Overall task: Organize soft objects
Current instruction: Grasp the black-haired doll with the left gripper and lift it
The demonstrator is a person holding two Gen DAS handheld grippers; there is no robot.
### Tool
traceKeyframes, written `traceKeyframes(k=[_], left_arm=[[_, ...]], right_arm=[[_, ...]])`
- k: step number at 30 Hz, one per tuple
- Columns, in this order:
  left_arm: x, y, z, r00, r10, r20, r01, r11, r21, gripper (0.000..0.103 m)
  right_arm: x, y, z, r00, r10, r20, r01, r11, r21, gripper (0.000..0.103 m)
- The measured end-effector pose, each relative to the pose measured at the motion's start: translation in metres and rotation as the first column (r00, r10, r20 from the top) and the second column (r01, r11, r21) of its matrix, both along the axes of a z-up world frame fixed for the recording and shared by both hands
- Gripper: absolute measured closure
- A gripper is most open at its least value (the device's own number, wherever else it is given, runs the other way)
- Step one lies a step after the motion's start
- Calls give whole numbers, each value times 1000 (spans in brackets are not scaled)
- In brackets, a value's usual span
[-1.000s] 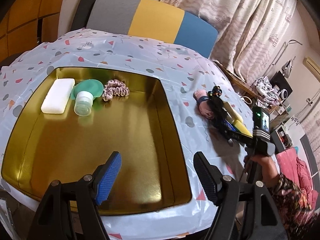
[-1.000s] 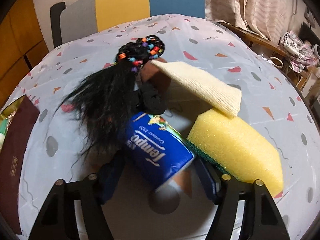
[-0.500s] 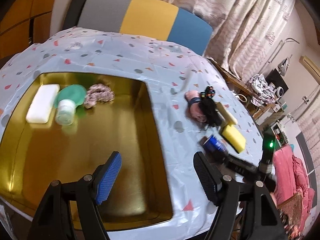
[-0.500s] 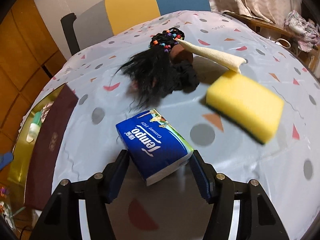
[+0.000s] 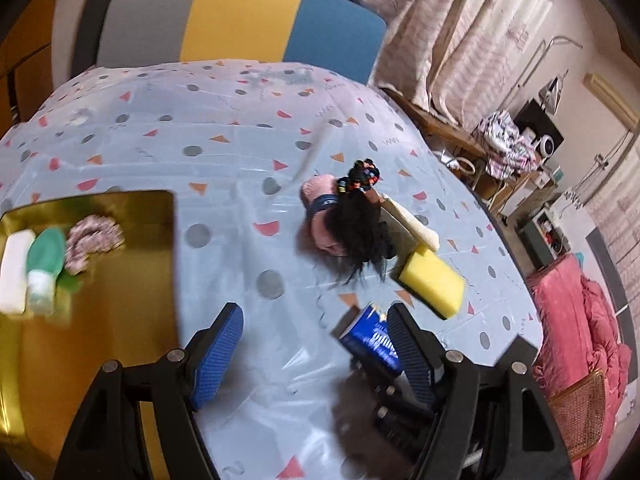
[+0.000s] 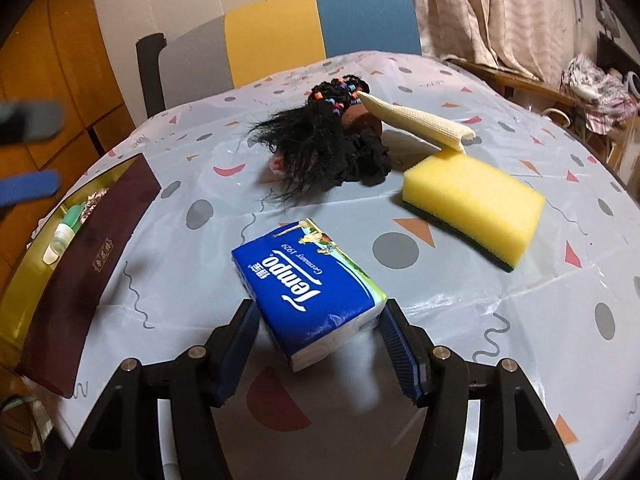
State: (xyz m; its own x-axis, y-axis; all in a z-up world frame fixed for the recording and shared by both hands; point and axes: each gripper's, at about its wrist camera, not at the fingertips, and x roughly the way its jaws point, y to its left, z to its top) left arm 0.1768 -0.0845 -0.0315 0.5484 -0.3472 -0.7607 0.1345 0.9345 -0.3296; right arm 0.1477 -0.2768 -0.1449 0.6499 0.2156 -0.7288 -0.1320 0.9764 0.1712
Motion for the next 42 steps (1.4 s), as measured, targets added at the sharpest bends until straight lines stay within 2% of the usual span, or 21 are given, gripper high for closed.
traceKeyframes(k=[9, 12, 17, 24, 27, 31, 32, 33, 35, 42], left_arm=[[59, -54, -10, 998, -30, -46, 33, 997, 73, 28], [79, -66, -19, 996, -24, -83, 29, 998, 64, 28], [109, -88, -22, 999, -23, -47, 28, 995, 100, 28], [146, -122, -32, 997, -72, -10, 72, 970, 232, 27], [159, -129, -44, 997, -77, -19, 79, 958, 275, 28], [169, -126, -61, 997, -69, -30, 75, 958, 278, 28], [170, -124, -65, 997, -71, -39, 79, 961, 264, 30], [171, -122, -68, 996, -78, -50, 88, 966, 242, 38], [172, -118, -73, 993, -99, -67, 111, 972, 205, 48], [160, -104, -65, 994, -94, -46, 100, 983, 152, 69]], right_arm=[[-6, -4, -5, 998, -2, 69, -1, 999, 42, 40], [-5, -6, -6, 997, -1, 74, -4, 998, 56, 39], [-5, -5, -8, 996, 2, 84, -6, 999, 54, 39], [-6, -8, -9, 996, 3, 92, -10, 997, 74, 39], [-7, -8, -9, 996, 4, 93, -11, 997, 78, 39], [-7, -9, -9, 996, 5, 94, -13, 996, 84, 38], [-7, -9, -10, 995, 5, 95, -13, 996, 84, 38], [-7, -9, -10, 995, 5, 96, -13, 996, 84, 38], [-7, -8, -10, 995, 6, 96, -14, 997, 82, 38], [-6, -6, -10, 995, 10, 98, -17, 998, 67, 37]])
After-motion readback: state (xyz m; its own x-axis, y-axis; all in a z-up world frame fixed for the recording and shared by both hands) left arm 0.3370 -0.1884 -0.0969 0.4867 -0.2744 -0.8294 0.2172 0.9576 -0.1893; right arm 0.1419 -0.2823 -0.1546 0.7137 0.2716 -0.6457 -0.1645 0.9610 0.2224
